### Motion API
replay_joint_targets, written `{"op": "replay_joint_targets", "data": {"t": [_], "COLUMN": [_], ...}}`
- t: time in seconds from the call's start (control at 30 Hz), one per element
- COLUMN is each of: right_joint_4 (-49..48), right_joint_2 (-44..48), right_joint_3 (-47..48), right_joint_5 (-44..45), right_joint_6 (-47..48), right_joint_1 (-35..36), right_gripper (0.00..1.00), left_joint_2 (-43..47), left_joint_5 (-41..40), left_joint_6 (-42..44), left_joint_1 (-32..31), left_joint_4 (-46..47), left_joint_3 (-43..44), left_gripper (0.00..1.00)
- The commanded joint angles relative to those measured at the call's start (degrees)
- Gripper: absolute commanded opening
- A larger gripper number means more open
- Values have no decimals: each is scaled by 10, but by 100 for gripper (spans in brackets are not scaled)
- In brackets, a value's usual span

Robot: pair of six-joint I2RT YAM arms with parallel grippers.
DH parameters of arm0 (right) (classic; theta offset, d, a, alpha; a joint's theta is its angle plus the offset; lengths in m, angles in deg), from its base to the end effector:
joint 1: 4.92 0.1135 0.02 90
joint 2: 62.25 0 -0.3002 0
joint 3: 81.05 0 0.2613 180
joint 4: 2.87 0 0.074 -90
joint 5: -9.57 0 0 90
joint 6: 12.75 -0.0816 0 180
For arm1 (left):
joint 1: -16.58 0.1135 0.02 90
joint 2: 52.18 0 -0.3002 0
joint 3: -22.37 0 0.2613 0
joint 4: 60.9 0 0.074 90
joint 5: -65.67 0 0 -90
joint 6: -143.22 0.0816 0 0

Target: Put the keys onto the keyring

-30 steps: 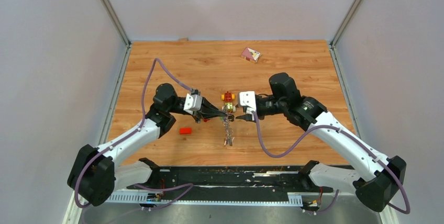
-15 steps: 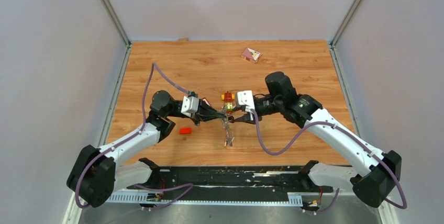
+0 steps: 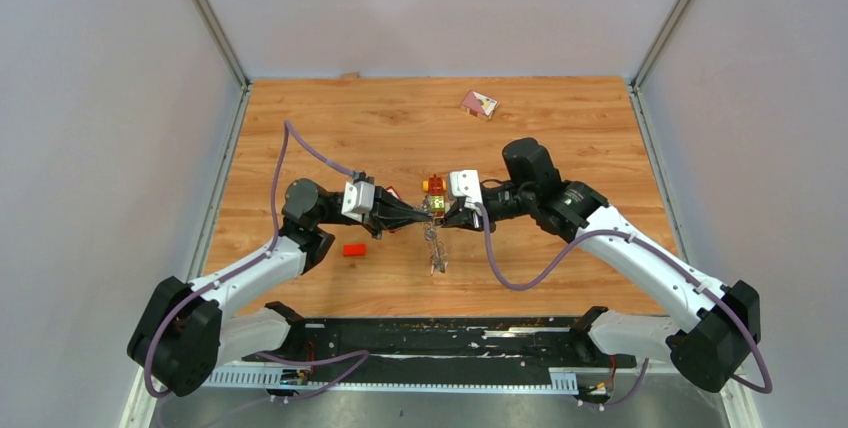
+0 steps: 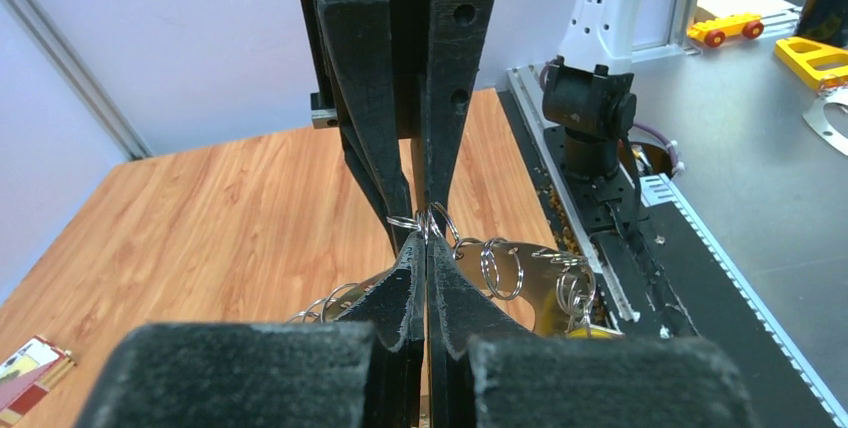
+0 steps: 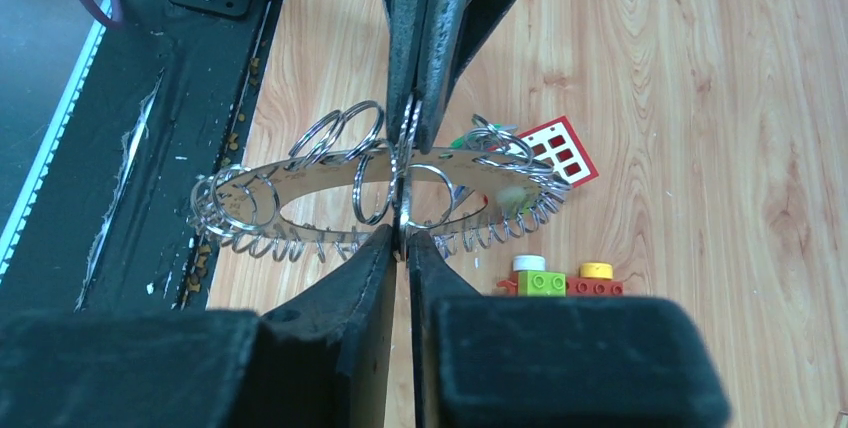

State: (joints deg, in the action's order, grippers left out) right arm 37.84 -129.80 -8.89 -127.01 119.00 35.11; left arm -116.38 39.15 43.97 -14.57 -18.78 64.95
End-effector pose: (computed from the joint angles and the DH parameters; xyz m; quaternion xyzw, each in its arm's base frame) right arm 0.1693 0.2196 0.3353 -0.6714 0.5017 0.3462 0.4215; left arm 0.1639 -0.1844 0.3262 0.5164 0.3938 -0.5227 0.5522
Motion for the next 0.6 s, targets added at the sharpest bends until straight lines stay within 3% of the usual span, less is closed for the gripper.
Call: {"op": "replay_joint_targets", "data": {"t": [0.0,0.43,0.57], "right_joint_4": [-34,-40,-39], "right_joint_2": [-3,-24,-28], "right_joint_3": [-2,-2,2], "right_joint_5": [-12,-7,10], "right_joint_6": [-18,-30,-35], "right_joint_1": [-1,4,15], "right_gripper": [8,7,12], "left_joint_2": [12,-14,-19], "left_joint_5": [-22,-69,-69], "left_joint_6": [-20,-82,-85], "left_joint_1": [-3,-3,-3], "left_joint_4": [64,163,167], "left_joint_3": [0,-19,-19], "left_gripper": [0,0,0]}}
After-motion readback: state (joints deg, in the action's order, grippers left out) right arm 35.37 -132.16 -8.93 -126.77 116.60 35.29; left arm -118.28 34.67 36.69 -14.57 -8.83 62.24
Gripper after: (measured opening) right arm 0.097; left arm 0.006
